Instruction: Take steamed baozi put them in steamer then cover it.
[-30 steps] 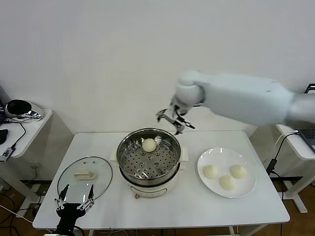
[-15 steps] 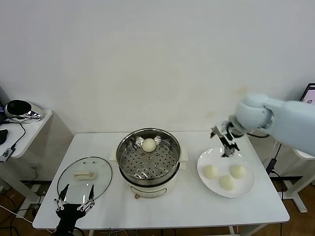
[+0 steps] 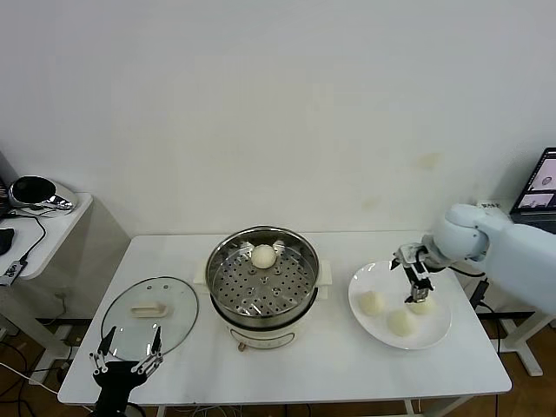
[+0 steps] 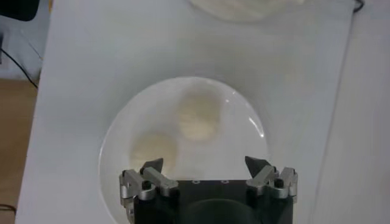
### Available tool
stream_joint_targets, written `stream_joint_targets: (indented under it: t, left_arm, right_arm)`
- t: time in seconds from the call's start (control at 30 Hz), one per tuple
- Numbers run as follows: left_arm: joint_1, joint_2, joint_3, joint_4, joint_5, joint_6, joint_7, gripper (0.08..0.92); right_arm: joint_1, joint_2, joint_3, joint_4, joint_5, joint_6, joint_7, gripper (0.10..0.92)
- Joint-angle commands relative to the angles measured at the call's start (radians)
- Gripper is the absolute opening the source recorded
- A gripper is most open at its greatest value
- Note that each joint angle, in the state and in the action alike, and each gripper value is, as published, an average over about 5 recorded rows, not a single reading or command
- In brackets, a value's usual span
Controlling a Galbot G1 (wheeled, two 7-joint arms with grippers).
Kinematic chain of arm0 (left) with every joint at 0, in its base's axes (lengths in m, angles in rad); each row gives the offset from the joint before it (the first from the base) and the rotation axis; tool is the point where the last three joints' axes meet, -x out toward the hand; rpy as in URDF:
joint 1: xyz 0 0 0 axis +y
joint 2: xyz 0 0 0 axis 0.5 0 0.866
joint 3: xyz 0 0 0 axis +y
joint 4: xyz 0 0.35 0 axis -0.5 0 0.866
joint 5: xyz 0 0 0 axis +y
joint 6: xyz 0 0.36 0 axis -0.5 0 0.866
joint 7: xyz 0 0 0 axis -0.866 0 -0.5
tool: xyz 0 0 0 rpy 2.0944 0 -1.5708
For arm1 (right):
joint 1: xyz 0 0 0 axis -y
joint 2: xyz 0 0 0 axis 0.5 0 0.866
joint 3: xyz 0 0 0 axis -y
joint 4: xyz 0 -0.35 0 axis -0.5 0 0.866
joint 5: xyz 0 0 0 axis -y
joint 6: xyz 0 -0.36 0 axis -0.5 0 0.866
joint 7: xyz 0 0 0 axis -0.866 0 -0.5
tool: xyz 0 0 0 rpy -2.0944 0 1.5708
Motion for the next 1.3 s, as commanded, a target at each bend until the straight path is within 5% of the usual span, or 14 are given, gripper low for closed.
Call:
stream_joint_targets:
  t: [0.03,0.93,1.3]
  left_arm:
    - [0.003,-0.006,-0.005,0.001,0.002,0.0,0.001,0.823]
    - [-0.008,-0.003,-0.011,0.017,0.001,-0.005,0.001,0.823]
    - [-0.005,-0.005,-0.012,0.014,0.001,-0.008,0.001,0.823]
  right_arm:
    - [-0.205,0.103,0.142,-0.142,-0.062,0.022,0.01,0.823]
    - [-0.305,0.243,0.202,-0.296,-0.123,0.044,0.078,0.822]
    - [-0.298,0.243,0.207,-0.303,-0.126,0.048,0.047,0.686]
